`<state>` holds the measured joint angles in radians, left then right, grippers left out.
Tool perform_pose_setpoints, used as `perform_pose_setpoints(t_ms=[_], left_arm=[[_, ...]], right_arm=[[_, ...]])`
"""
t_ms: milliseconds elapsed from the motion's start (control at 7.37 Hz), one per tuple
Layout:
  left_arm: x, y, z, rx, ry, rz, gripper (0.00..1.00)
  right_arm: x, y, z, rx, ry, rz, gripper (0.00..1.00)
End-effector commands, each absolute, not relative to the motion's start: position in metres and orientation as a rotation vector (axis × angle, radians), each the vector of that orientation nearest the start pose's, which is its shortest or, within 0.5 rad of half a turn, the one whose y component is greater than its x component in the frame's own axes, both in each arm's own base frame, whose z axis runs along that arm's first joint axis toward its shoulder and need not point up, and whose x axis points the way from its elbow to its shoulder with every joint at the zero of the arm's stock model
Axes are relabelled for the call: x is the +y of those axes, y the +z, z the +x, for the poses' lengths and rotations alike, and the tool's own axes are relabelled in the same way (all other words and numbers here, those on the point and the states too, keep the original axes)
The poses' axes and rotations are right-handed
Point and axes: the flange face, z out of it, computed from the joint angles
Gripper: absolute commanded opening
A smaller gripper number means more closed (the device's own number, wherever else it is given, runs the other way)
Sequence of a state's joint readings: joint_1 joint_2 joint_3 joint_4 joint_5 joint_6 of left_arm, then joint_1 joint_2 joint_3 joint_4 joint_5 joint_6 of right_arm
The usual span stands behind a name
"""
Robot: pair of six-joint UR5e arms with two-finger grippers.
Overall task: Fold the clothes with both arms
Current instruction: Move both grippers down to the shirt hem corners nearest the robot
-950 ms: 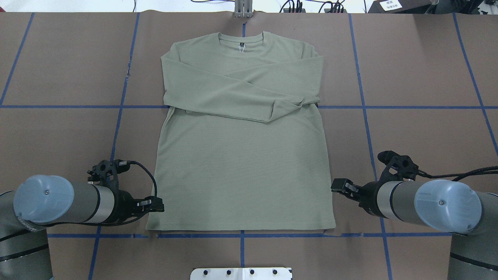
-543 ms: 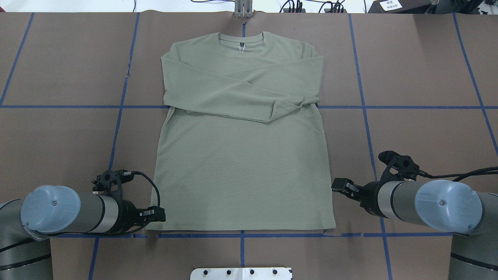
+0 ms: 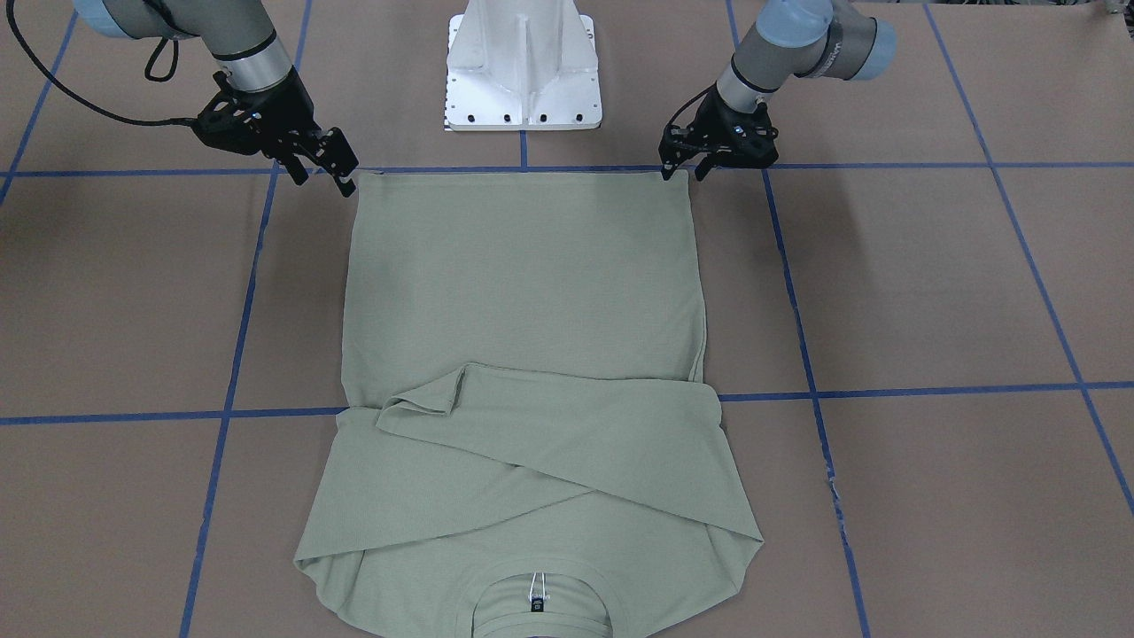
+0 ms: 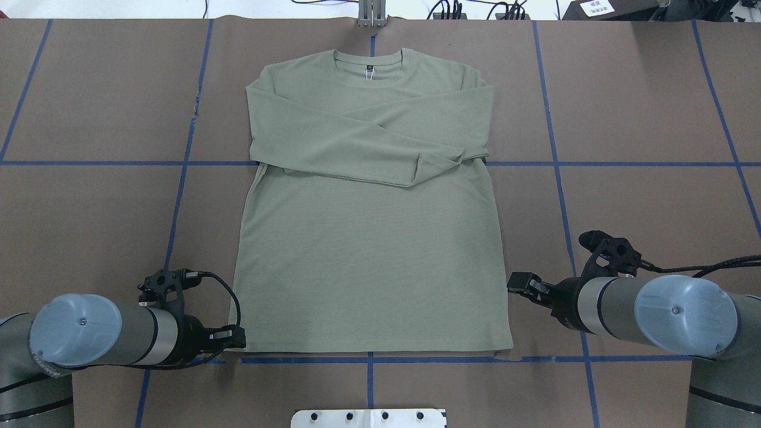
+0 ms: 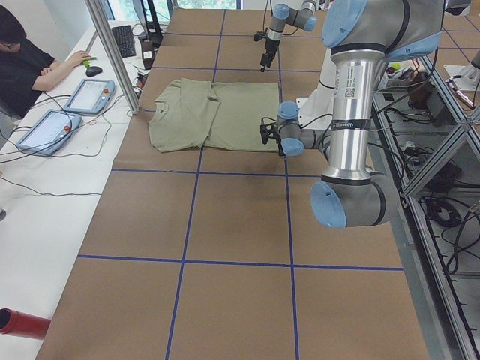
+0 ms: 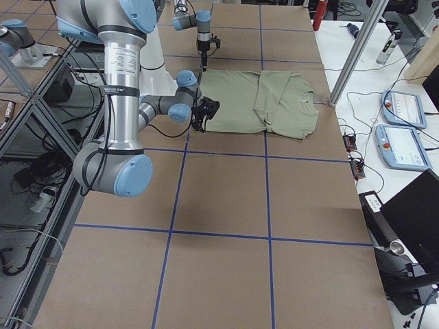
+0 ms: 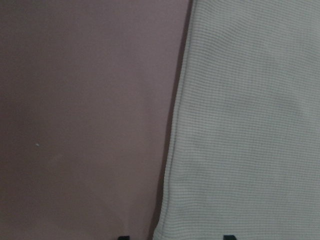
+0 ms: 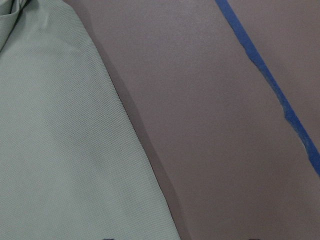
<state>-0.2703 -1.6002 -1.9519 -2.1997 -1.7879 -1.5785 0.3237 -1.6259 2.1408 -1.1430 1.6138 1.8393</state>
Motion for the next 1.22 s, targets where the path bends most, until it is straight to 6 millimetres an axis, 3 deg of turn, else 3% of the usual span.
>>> perform_pose_setpoints(t_ms=[0,543,679,815,1086], left_arm=[[-0.241,0.392,0.459,1.056,-0.134,-0.061,0.41],[-0.236,0.393,0.461,1.054,-0.125,-0.067,0.41],[-0.237,0.393,0.461,1.053,-0.132,-0.055,0.31],[-0.237,0.392,0.461,1.056,-0.134,-0.05,0.03],[-0.238,0.38,0.459,1.078,-0.132,-0.046,0.0]], right_arm=[[-0.268,0.372,-0.392,-0.955,0.527,-0.014,0.92],[-0.268,0.372,-0.392,-0.956,0.527,-0.014,0.92],[-0.268,0.372,-0.392,-0.956,0.527,-0.014,0.92],[-0.268,0.372,-0.392,-0.955,0.529,-0.013,0.92],[-0.268,0.374,-0.392,-0.952,0.545,-0.021,0.91]])
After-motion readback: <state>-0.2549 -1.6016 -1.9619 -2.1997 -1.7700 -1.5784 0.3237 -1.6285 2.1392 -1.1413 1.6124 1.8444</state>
